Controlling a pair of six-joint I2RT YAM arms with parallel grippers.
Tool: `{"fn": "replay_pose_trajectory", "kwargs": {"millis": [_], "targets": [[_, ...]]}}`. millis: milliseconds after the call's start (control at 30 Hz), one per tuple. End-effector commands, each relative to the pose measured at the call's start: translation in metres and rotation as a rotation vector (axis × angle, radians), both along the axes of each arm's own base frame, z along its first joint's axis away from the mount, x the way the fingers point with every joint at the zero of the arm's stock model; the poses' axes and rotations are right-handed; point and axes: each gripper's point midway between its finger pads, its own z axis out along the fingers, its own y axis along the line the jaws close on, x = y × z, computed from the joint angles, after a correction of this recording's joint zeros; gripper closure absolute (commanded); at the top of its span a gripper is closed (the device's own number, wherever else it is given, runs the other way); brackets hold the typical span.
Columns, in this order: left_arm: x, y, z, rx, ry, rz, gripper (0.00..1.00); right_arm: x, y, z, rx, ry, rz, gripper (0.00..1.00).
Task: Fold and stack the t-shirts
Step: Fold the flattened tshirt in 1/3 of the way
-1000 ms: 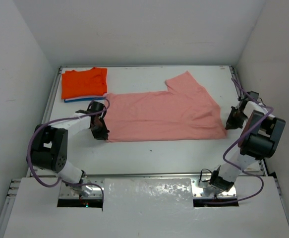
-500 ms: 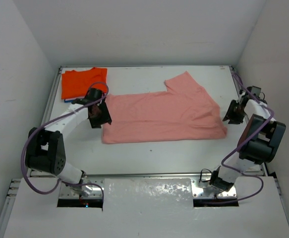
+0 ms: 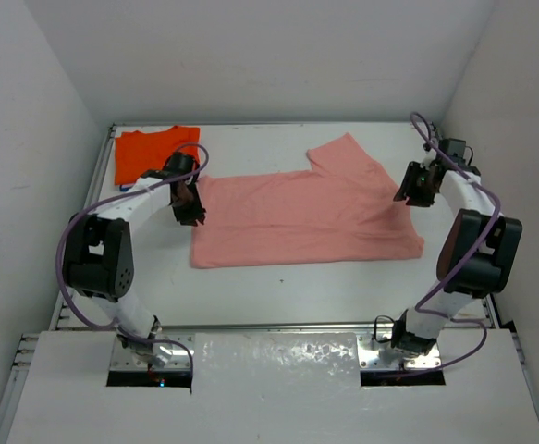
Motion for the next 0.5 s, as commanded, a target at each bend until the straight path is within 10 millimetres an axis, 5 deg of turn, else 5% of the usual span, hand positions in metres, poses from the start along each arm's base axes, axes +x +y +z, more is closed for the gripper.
{"fn": "replay_pose_trajectory", "kwargs": {"millis": [0, 67, 233, 467], "targets": [[0.024, -0.016, 0.012, -0.092, -0.092, -0.044, 0.82, 0.022, 0.0, 0.005, 0.017, -0.054, 0.013, 0.57], [0.034, -0.031, 0.02, -0.158, -0.154, -0.086, 0.82, 0.03, 0.001, -0.001, 0.027, -0.052, 0.026, 0.5], [0.025, -0.061, 0.014, -0.279, -0.157, -0.164, 0.8, 0.042, 0.007, -0.023, 0.074, -0.024, 0.093, 0.44], [0.015, -0.056, 0.003, -0.248, -0.129, -0.146, 0.8, 0.055, 0.006, -0.042, 0.079, 0.04, 0.119, 0.44]]}}
